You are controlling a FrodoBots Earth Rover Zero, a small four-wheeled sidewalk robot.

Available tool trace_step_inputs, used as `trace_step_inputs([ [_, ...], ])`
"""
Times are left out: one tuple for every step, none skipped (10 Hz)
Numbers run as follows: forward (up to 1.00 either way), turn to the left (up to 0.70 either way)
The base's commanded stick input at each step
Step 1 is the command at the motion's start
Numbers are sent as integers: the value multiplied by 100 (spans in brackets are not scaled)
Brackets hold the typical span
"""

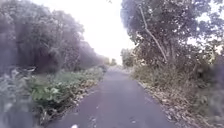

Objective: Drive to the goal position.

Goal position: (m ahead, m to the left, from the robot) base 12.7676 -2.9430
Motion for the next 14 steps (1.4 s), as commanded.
trace_step_inputs([
  [45,-27],
  [45,-27],
  [45,-27],
  [45,-27],
  [45,-27],
  [45,-27],
  [45,-27],
  [45,-27],
  [45,-27],
  [45,-27],
  [45,-27],
  [45,-27],
  [45,-16],
  [45,-4],
])
